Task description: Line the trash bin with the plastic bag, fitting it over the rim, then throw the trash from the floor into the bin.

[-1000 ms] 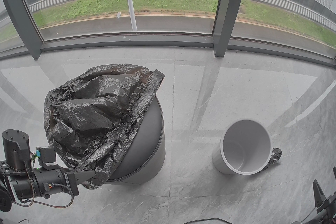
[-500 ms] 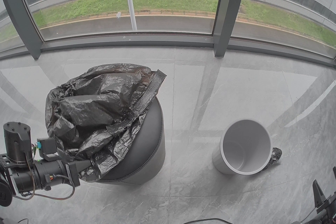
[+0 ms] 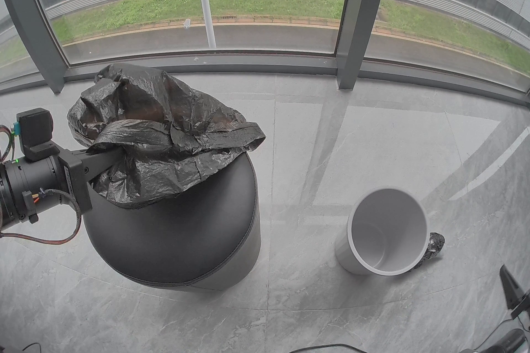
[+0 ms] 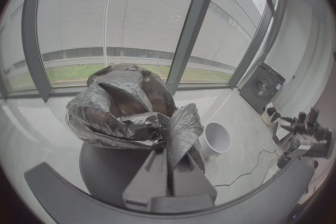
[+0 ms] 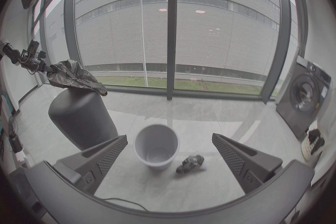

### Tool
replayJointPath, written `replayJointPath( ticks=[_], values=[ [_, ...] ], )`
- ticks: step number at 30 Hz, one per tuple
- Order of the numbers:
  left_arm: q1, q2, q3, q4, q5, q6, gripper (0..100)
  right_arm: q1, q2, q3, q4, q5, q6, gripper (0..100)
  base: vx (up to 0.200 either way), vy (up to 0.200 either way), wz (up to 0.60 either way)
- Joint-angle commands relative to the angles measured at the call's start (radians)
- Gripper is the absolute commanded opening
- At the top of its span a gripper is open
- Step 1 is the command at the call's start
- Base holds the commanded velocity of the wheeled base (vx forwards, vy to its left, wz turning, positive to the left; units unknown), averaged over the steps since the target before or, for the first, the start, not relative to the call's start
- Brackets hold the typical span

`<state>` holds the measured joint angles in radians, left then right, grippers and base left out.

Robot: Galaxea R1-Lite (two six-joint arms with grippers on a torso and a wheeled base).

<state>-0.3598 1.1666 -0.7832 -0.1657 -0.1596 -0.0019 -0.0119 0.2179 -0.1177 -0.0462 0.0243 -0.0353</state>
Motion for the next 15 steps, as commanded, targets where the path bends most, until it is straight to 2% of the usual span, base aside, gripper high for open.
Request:
replayJointPath(
  ticks=[1, 4, 5, 6, 7, 10, 12, 15],
  values=[
    [-0.056, -0.082, -0.073, 0.143, 0.003, 0.077, 0, 0.139, 0.796, -0.53, -0.264, 0.155, -0.202, 100, 0.0, 0.0, 0.0],
    [-0.054, -0.079, -0.105, 0.146, 0.003, 0.077, 0, 0.379, 1.022, -0.74, -0.296, 0.146, -0.216, 100, 0.0, 0.0, 0.0],
    [-0.054, -0.079, -0.107, 0.146, 0.003, 0.077, 0, 0.391, 1.032, -0.751, -0.296, 0.146, -0.215, 100, 0.0, 0.0, 0.0],
    [-0.054, -0.081, -0.119, 0.146, 0.003, 0.076, 0, 0.491, 1.15, -0.858, -0.294, 0.117, -0.206, 100, 0.0, 0.0, 0.0],
    [-0.054, -0.087, -0.123, 0.147, 0.003, 0.076, 0, 0.547, 1.239, -0.925, -0.296, 0.091, -0.206, 100, 0.0, 0.0, 0.0],
    [-0.056, -0.1, -0.128, 0.149, 0.005, 0.077, 0, 0.652, 1.414, -1.03, -0.311, 0.063, -0.201, 100, 0.0, 0.0, 0.0],
    [-0.056, -0.105, -0.142, 0.149, 0.005, 0.077, 0, 0.681, 1.514, -1.064, -0.348, 0.06, -0.198, 100, 0.0, 0.0, 0.0],
    [-0.057, -0.097, -0.205, 0.149, 0.005, 0.079, 0, 0.699, 1.64, -1.077, -0.48, 0.059, -0.181, 100, 0.0, 0.0, 0.0]
  ],
)
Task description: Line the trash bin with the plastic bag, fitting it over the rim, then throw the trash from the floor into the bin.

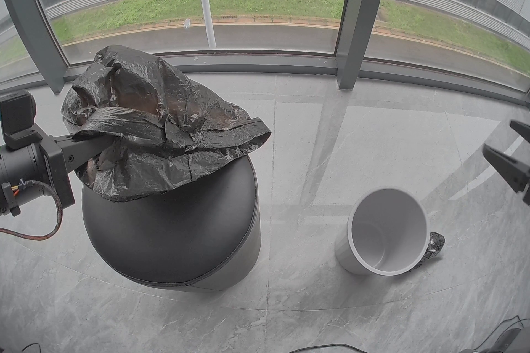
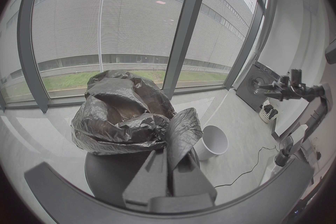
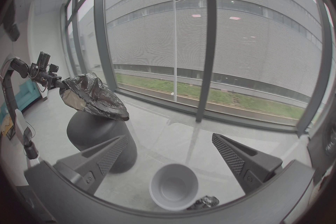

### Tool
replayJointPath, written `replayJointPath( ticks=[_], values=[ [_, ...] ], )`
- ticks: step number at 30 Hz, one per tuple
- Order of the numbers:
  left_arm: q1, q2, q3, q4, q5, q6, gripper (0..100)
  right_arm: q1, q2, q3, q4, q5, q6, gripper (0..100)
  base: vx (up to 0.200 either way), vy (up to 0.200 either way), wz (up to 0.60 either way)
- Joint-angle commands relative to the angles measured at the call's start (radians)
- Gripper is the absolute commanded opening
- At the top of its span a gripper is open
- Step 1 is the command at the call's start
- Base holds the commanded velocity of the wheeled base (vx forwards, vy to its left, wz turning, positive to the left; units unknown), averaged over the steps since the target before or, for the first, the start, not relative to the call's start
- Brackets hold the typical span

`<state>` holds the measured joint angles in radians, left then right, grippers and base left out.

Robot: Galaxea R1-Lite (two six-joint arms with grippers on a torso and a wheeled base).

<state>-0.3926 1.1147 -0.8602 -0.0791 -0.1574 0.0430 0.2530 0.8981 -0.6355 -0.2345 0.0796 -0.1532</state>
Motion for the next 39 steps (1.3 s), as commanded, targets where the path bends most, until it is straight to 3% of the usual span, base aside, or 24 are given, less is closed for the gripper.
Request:
replayJointPath(
  ticks=[1, 6, 23, 39],
  values=[
    [-0.025, -0.042, -0.146, 0.062, 0.003, 0.034, 0, 0.436, 0.992, -0.556, -0.344, 0.003, -0.054, 100, 0.0, 0.0, 0.0],
    [-0.055, -0.059, -0.163, 0.065, 0.001, 0.034, 0, 0.45, 1.076, -0.558, -0.456, 0.005, -0.025, 100, 0.0, 0.0, 0.0],
    [-0.089, -0.087, -0.141, 0.117, 0.001, 0.035, 0, 0.471, 1.176, -0.509, -0.485, 0.012, -0.028, 100, 0.0, 0.0, 0.0],
    [-0.089, -0.093, -0.109, 0.114, -0.005, 0.034, 0, 0.447, 1.213, -0.639, -0.551, -0.043, -0.003, 100, 0.0, 0.0, 0.0]
  ],
)
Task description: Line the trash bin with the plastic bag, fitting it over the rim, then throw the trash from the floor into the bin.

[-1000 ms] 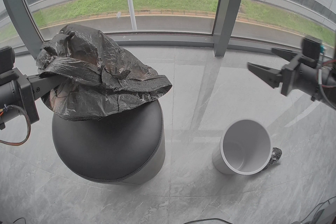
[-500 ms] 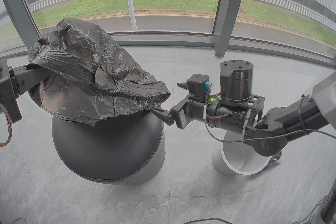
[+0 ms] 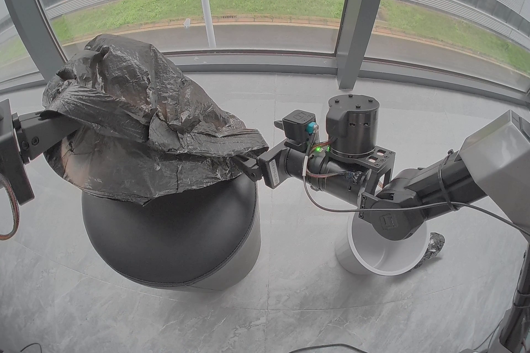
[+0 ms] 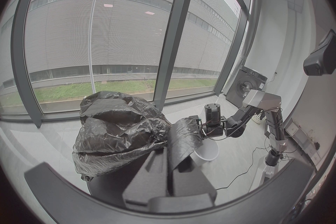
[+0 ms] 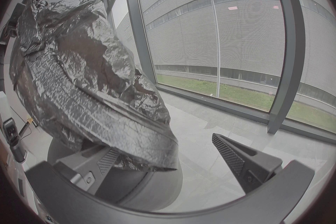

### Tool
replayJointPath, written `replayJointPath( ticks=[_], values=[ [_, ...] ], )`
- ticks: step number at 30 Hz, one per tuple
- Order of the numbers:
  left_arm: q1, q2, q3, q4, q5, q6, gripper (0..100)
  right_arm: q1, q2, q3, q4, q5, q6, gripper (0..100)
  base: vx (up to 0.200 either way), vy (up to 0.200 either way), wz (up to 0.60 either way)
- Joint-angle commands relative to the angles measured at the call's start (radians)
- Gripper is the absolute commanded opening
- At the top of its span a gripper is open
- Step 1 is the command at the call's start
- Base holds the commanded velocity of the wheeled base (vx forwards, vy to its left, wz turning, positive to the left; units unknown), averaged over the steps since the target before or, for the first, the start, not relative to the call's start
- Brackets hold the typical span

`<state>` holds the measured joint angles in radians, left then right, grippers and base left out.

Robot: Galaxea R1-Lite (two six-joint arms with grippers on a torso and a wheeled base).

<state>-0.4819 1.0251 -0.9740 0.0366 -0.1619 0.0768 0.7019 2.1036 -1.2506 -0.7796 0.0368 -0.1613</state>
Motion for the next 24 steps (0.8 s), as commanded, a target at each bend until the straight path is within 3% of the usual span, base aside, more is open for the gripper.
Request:
replayJointPath(
  ticks=[1, 11, 12, 16, 24],
  values=[
    [0.0, -0.003, 0.009, -0.001, -0.002, 0.0, 0, -0.001, 0.006, -0.036, -0.01, 0.0, 0.008, 100, 0.0, 0.0, 0.0],
    [-0.004, -0.007, 0.028, -0.021, -0.007, -0.002, 0, -0.001, 0.029, -0.041, -0.021, 0.014, 0.006, 100, 0.0, 0.0, 0.0],
    [-0.004, -0.007, 0.028, -0.021, -0.007, -0.003, 0, -0.001, 0.029, -0.036, -0.032, 0.017, 0.006, 0, 0.0, 0.0, 0.0],
    [-0.003, -0.008, 0.038, -0.023, -0.004, -0.011, 0, 0.004, 0.012, -0.003, -0.043, 0.021, 0.005, 0, 0.0, 0.0, 0.0],
    [0.022, -0.042, 0.132, -0.026, -0.011, -0.058, 0, 0.022, -0.289, 0.188, -0.017, 0.08, 0.009, 0, 0.0, 0.0, 0.0]
  ],
)
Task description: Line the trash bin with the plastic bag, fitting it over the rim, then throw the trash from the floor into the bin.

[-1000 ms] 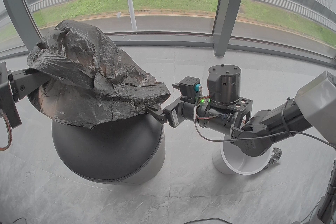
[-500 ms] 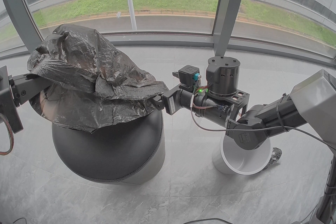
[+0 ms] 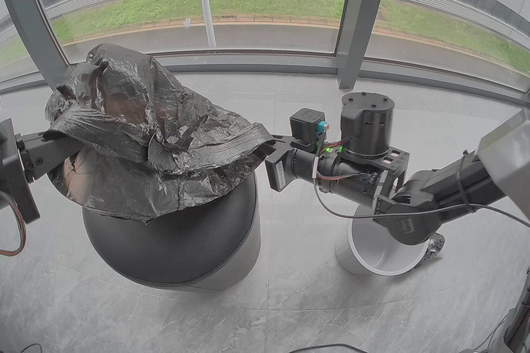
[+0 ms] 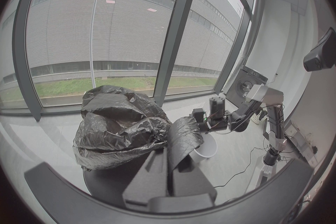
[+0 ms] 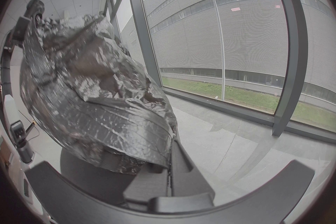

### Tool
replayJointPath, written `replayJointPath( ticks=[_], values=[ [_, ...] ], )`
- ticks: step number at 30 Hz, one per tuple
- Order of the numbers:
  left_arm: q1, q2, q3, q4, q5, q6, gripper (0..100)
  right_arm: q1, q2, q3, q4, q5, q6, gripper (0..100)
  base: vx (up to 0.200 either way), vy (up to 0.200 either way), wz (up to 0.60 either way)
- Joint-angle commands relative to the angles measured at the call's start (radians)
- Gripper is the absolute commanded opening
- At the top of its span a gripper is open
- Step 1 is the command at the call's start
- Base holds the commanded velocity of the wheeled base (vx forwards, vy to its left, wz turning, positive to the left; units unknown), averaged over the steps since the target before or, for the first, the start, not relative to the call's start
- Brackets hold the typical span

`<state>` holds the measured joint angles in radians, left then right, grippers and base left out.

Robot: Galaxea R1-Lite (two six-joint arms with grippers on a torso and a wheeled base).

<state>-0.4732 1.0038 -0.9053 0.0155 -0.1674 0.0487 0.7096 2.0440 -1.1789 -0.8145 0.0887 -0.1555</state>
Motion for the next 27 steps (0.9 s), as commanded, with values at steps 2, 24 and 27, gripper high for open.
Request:
replayJointPath(
  ticks=[2, 24, 27],
  values=[
    [0.007, 0.002, 0.079, -0.025, -0.032, -0.03, 0, 0.016, -0.321, 0.156, 0.052, 0.031, 0.008, 0, 0.0, 0.0, 0.0],
    [-0.105, 0.487, -0.012, -0.499, -0.136, -0.231, 0, 0.013, -0.803, 0.519, 0.27, -0.058, 0.148, 0, 0.0, -0.073, 0.0],
    [-0.133, 0.506, -0.017, -0.499, -0.152, -0.221, 0, 0.022, -0.803, 0.524, 0.27, -0.058, 0.14, 0, 0.0, -0.2, 0.0]
  ],
)
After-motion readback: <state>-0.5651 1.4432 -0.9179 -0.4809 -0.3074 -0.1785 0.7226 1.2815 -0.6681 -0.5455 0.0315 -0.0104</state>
